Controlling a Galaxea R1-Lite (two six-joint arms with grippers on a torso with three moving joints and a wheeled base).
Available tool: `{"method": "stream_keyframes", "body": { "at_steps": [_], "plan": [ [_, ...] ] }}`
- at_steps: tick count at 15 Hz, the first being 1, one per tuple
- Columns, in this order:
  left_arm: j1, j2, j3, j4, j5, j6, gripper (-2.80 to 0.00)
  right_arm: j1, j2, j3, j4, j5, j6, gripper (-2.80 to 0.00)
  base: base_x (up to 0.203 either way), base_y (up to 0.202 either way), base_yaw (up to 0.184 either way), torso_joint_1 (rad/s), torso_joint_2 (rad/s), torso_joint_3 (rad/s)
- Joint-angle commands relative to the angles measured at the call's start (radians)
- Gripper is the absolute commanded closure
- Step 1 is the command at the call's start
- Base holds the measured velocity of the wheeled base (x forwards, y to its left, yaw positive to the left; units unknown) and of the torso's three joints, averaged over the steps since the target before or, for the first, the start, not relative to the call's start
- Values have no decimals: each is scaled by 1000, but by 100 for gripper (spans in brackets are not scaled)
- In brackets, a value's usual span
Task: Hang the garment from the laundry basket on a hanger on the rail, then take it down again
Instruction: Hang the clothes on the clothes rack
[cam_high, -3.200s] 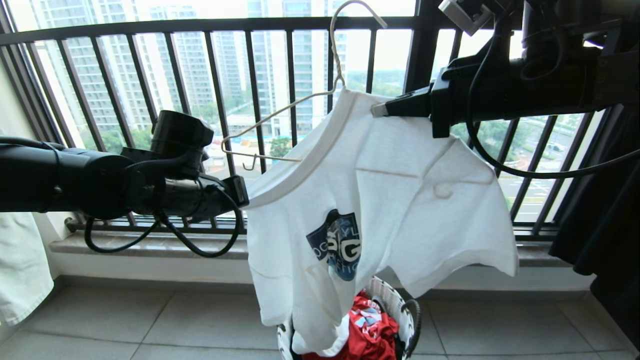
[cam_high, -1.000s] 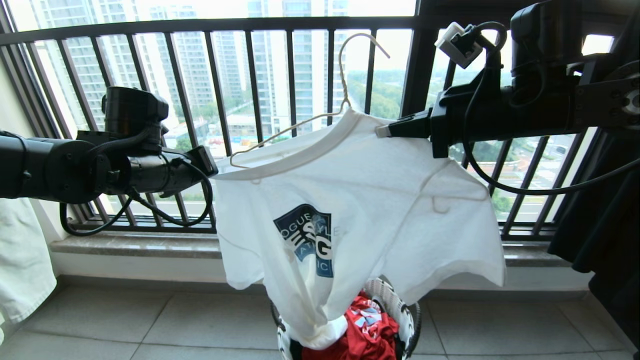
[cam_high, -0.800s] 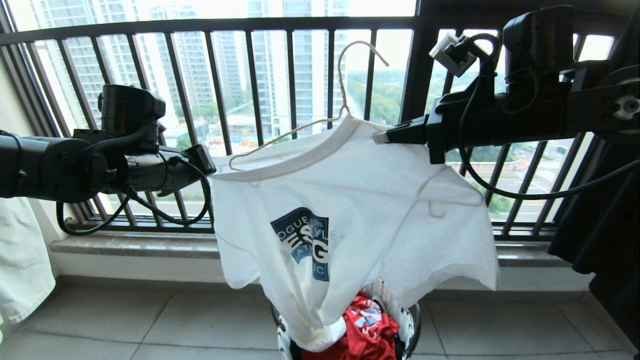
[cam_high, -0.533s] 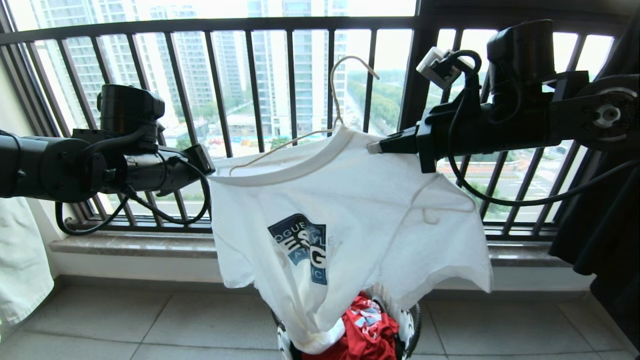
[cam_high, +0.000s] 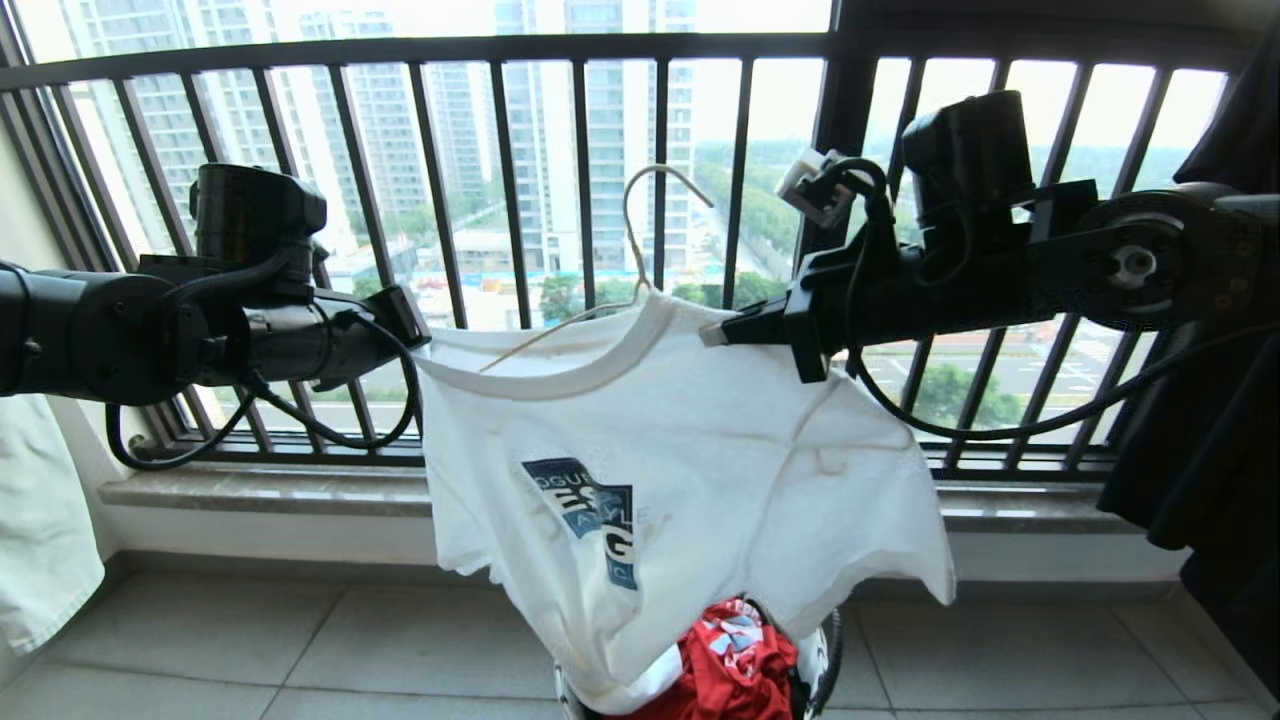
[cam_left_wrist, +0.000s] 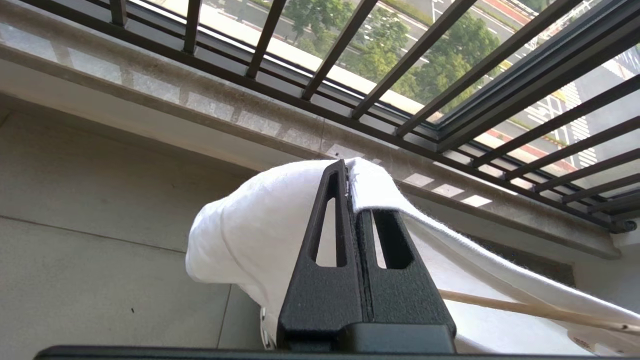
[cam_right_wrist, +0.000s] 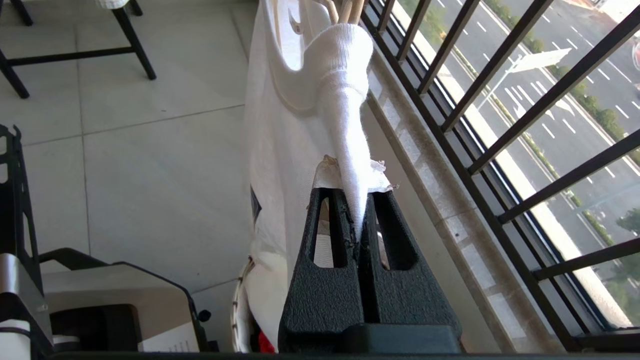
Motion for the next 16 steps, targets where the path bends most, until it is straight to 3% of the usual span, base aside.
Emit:
{"method": "stream_keyframes", "body": {
  "at_steps": [1,4,7,11,13,16],
  "plan": [
    [-22,-15,1,6,0,-4,0,39,38,8,0,-25,-2,0,0,0,0,0,0,0],
    [-68,-58,8,45,1,-3,0,41,49,21,-27,-29,1,0,0,0,0,0,0,0],
    [-92,-88,-39,195,5,-2,0,36,54,34,-75,-90,6,0,0,0,0,0,0,0],
    [-97,-75,-50,195,6,-3,0,18,9,144,-188,-131,11,0,0,0,0,0,0,0],
    [-100,-69,-116,205,7,0,0,18,-23,189,-231,-134,45,0,0,0,0,0,0,0],
    [-124,-56,-229,325,8,12,0,20,-32,208,-235,-135,62,0,0,0,0,0,0,0]
  ]
}}
